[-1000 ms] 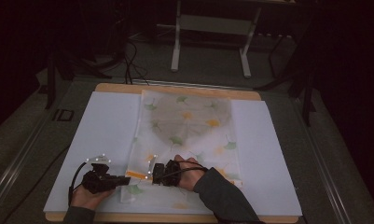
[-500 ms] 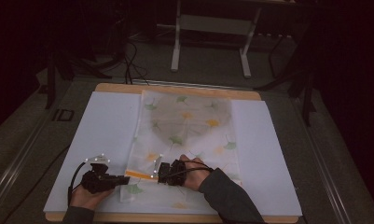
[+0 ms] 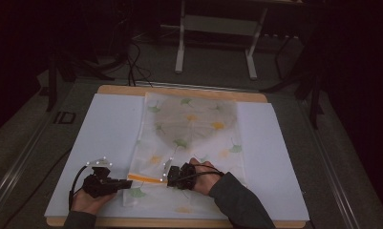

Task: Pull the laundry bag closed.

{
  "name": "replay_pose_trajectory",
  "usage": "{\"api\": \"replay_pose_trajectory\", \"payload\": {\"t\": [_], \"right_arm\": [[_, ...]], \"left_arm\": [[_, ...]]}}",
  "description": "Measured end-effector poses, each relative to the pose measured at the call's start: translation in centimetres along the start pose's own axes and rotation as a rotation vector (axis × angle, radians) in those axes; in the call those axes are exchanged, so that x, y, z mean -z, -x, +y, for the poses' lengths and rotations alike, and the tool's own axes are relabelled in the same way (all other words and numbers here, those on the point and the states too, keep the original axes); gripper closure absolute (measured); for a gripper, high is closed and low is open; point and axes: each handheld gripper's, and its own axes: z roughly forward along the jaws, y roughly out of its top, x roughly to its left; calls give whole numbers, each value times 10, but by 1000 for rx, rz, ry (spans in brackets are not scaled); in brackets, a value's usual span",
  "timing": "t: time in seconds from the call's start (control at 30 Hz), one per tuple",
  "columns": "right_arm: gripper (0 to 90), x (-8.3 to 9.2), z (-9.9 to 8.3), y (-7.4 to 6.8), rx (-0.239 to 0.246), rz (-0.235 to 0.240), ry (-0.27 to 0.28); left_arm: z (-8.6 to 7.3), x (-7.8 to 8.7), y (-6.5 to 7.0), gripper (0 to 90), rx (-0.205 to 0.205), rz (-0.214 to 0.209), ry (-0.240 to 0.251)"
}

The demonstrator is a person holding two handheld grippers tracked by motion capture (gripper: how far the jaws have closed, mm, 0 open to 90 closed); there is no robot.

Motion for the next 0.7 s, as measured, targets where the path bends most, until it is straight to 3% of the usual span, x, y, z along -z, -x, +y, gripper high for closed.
{"api": "replay_pose_trajectory", "payload": {"t": [0.7], "right_arm": [[900,7,-25,3,-36,-12,-21]], "left_arm": [[0,1,-1,886,3,-2,2]]}}
